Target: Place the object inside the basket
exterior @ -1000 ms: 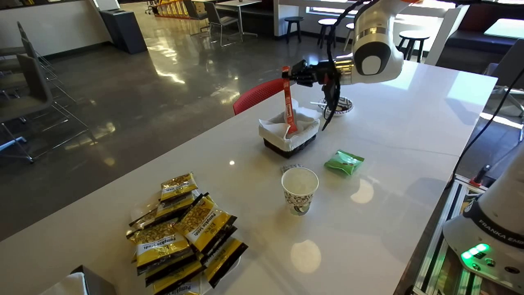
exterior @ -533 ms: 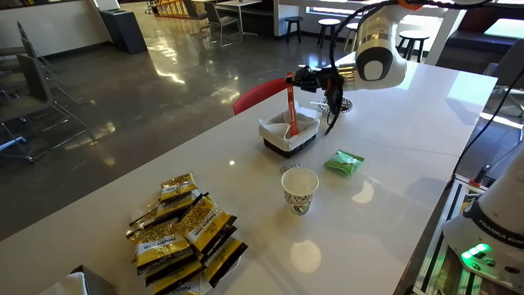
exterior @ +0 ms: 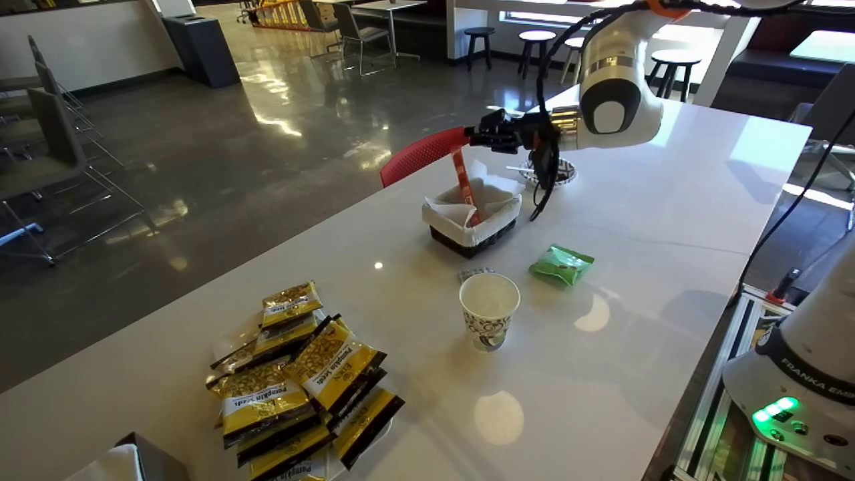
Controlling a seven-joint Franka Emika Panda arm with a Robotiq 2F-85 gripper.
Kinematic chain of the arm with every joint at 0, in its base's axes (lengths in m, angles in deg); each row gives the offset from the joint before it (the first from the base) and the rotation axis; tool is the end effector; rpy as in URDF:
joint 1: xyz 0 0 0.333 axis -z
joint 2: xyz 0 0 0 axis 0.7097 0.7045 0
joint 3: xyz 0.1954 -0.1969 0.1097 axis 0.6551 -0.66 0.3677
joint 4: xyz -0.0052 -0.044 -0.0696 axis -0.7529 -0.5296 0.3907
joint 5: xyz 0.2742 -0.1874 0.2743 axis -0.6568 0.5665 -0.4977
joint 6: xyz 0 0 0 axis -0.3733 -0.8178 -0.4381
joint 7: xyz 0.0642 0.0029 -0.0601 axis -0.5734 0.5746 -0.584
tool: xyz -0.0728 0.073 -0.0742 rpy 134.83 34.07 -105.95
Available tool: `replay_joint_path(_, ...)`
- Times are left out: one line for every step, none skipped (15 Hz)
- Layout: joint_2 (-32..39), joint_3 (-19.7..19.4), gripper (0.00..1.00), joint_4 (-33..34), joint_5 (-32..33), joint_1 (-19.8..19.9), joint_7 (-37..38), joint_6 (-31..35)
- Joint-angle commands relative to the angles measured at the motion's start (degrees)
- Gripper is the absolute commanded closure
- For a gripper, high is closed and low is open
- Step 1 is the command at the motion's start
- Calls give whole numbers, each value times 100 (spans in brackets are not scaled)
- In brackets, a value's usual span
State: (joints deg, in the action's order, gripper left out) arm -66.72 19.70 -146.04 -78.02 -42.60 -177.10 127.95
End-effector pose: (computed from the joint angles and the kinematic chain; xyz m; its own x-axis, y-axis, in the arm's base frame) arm 0.5460 -0.0546 0.2657 0.4206 -0.6934 0.5851 0.0864 -0.6114 -0.7866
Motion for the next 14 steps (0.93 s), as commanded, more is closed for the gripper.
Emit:
replay_joint_path(-189, 76, 29, -146, 585, -3, 228, -14)
replay_joint_path(-226, 90, 22, -151, 755, -4, 280, 5)
replay_joint_path(-352, 105, 14, -166, 1026, -9, 432, 152)
replay_joint_path(-447, 121, 7, -185, 1303, -15, 612, 251)
replay_joint_path(-607, 134, 1, -217, 1563, -15, 808, 383)
replay_joint_path(-762, 158, 0, -245, 1820, -17, 1000, 507)
replay_joint_path(-991, 189, 0, -278, 2080, -18, 1162, 666)
replay_joint_path(-1226, 231, 0, -306, 2315, -14, 1280, 833)
replay_joint_path(-1506, 295, 0, -347, 2640, -13, 1455, 1064)
replay_joint_path(-1730, 373, 0, -399, 3171, -17, 1915, 1290)
replay_joint_path(-1919, 520, 0, -472, 3642, -37, 2265, 1685)
replay_joint_path(-2076, 661, 0, -602, 4095, -73, 2624, 1793)
replay_joint_path(-2276, 760, 1, -801, 4563, -115, 3127, 1709)
replay_joint_path(-2458, 838, 0, -929, 5026, -116, 3537, 1602)
